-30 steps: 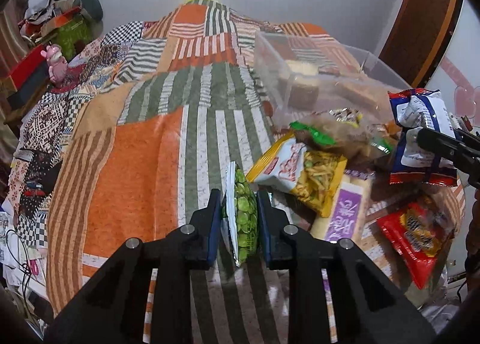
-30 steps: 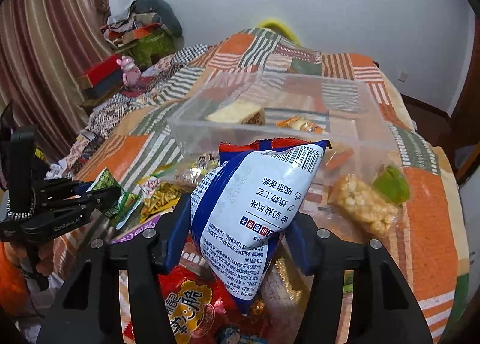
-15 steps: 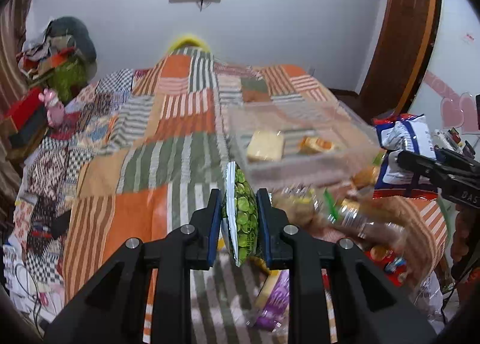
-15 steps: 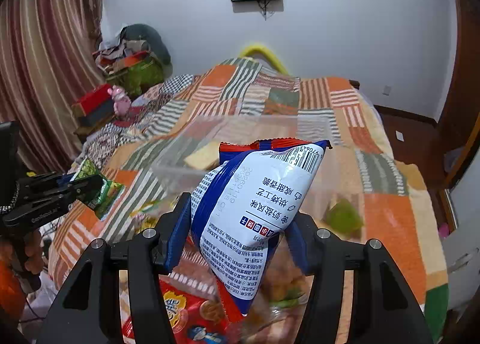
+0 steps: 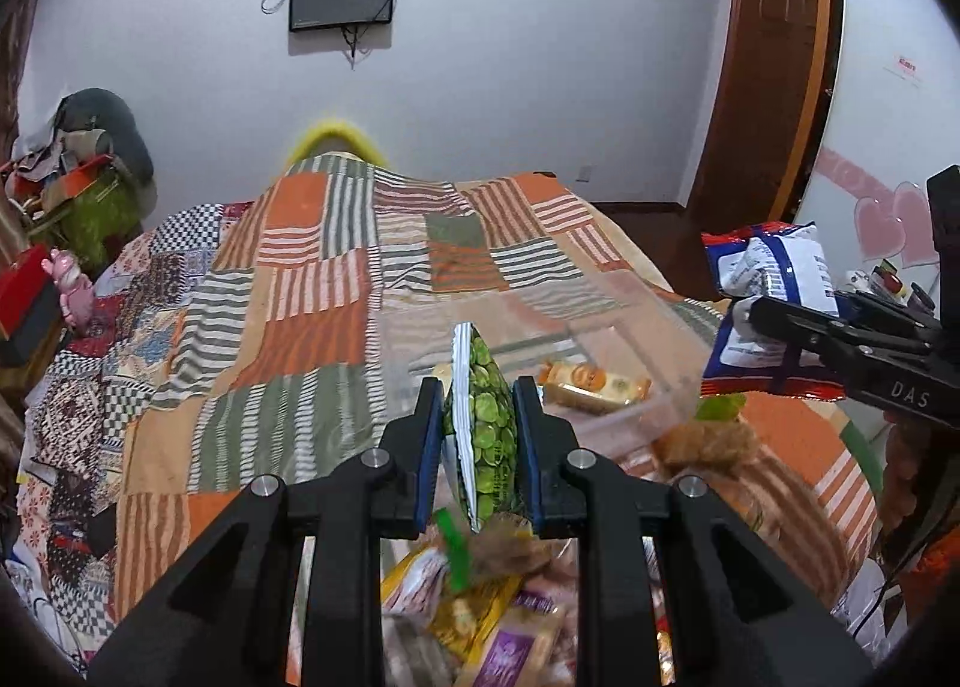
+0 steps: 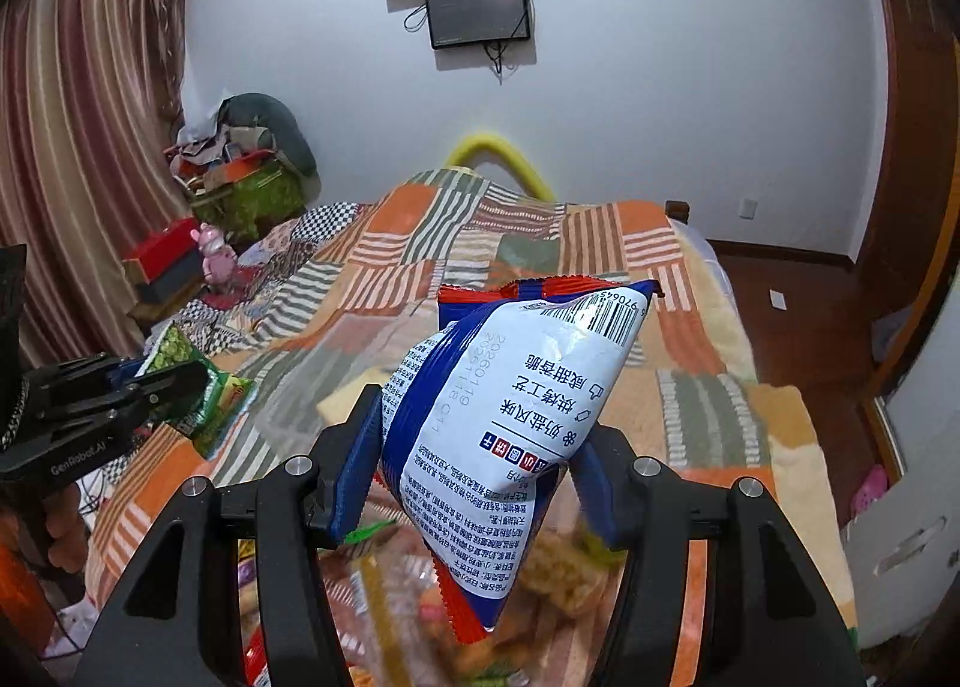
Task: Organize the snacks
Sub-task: 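Lower the pea bag into the box with left tool while right drops chip bag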
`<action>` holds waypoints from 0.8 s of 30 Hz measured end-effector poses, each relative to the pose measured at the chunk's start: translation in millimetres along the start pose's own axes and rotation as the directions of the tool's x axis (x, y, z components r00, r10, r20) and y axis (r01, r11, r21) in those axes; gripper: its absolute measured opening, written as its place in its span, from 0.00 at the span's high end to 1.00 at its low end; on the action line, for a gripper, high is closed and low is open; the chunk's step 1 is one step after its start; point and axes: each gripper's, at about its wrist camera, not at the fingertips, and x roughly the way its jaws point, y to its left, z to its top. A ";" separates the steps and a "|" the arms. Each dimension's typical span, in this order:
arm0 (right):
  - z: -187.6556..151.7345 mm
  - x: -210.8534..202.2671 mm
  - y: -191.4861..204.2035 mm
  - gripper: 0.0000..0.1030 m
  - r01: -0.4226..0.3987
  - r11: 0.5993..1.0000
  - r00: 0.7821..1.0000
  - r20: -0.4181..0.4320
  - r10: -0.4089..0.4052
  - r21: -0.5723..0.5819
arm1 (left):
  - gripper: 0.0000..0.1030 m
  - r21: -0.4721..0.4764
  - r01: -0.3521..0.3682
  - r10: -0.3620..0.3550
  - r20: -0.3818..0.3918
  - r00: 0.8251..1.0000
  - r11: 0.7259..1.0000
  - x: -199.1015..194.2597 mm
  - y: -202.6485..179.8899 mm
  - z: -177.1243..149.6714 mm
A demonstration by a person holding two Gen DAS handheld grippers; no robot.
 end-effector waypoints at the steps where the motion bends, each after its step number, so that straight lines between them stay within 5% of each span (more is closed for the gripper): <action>1: 0.8 1.3 -0.8 0.47 0.003 1.000 1.000 0.001 -0.003 -0.001 | 0.78 -0.001 0.004 -0.004 -0.004 1.000 1.000 5.5 -1.9 2.7; 24: 10.2 84.3 -20.6 0.47 -0.010 0.998 0.988 -0.156 -0.001 -0.070 | 0.78 0.044 0.031 -0.025 -0.132 0.991 0.999 112.8 -32.5 22.2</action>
